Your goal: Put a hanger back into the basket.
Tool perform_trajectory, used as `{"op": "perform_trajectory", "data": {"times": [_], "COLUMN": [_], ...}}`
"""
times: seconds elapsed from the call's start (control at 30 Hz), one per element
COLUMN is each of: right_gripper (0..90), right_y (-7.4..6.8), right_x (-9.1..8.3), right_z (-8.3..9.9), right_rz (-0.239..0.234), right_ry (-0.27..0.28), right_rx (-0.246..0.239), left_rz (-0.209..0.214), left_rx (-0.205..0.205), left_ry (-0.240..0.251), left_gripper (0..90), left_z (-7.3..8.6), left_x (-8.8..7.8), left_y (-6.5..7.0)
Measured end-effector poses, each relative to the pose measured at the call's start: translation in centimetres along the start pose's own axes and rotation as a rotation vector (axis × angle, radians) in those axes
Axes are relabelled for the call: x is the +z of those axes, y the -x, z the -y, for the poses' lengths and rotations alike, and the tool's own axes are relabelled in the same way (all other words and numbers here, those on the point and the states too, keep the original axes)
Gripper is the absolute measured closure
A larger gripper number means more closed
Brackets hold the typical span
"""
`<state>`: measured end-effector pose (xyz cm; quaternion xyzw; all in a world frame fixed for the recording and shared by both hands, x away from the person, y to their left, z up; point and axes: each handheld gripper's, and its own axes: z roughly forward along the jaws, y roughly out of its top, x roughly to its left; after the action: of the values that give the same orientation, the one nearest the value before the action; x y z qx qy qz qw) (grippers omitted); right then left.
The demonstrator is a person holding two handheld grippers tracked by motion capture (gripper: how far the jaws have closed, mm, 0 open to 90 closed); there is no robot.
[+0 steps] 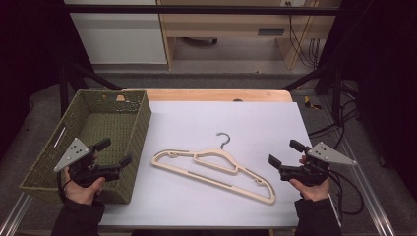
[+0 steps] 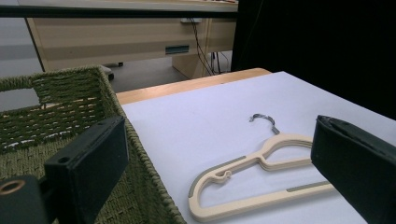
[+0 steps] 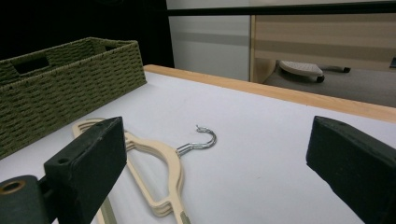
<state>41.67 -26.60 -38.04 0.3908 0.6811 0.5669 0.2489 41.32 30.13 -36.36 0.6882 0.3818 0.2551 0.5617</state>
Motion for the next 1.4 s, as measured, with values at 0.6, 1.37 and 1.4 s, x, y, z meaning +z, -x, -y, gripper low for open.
{"op": "perform_trajectory", "data": {"times": [0.6,1.37,1.4], "right_gripper": [15.9,51.1,52.7], "right_y": [-0.4,-0.4,-0.3], "right_x": [3.5,9.1,9.1], "right_z": [1.7,6.9,6.9], "right_rz": [-0.032,-0.141,-0.145], "right_ry": [-0.219,-0.584,-0.593], "right_rx": [-0.061,-0.15,-0.163], "left_rz": [0.015,0.027,0.028], "left_rx": [0.008,0.014,0.015], "left_ry": [-0.038,-0.045,-0.046], "left_gripper": [4.1,4.5,4.5], "left_z": [0.0,0.0,0.0], "left_x": [0.5,0.8,0.8], "left_y": [0.2,0.5,0.5]}}
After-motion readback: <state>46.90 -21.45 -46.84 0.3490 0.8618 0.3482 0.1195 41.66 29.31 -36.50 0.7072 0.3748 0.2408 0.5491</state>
